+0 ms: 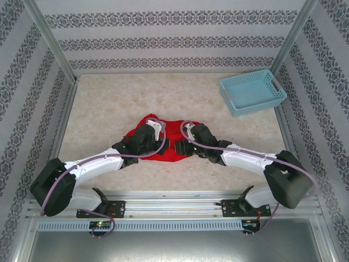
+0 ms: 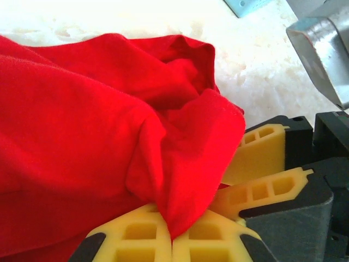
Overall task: Fold the inside-out t-shirt
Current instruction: Turn the T-shirt inside out at the center of the table.
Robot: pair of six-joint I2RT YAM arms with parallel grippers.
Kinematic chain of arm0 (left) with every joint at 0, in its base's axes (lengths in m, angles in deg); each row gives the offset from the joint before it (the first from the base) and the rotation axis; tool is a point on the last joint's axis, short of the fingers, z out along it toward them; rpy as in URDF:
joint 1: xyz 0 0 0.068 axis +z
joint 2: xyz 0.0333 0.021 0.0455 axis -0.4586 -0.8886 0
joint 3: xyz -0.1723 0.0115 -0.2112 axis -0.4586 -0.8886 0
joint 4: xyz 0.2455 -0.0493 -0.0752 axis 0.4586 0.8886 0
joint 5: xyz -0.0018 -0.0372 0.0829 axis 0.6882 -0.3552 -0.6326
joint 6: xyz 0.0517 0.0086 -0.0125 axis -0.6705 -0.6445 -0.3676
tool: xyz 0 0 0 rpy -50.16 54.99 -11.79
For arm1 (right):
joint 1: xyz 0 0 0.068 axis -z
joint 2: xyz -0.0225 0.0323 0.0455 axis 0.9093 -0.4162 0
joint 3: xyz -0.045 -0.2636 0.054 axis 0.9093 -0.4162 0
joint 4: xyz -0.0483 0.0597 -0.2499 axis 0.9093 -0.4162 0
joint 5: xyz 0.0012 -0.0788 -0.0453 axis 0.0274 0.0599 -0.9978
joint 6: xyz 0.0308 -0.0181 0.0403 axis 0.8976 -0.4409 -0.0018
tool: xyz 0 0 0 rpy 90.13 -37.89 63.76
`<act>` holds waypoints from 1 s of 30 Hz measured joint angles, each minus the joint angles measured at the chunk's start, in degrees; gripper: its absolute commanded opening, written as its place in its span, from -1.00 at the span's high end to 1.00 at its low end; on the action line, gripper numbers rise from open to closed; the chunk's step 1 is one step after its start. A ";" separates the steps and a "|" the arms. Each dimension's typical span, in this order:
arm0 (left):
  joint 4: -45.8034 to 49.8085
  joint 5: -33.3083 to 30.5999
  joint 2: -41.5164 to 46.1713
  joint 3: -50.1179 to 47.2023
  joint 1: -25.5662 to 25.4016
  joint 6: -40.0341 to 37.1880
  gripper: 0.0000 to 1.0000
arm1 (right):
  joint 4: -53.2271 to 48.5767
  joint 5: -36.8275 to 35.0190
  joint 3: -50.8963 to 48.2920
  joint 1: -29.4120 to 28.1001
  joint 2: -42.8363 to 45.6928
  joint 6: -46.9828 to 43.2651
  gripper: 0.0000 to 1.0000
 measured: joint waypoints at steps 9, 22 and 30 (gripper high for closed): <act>0.02 -0.02 0.52 -0.98 0.00 0.02 1.00 | 1.70 -0.11 3.74 -0.28 -4.22 -1.62 0.02; 0.22 -1.64 3.23 -2.95 1.16 0.98 1.00 | -0.26 -5.92 5.49 -0.76 -8.70 -1.53 0.61; 7.93 -7.04 3.06 -1.38 2.51 0.46 0.44 | -0.20 -6.45 2.64 2.95 -6.99 2.32 0.89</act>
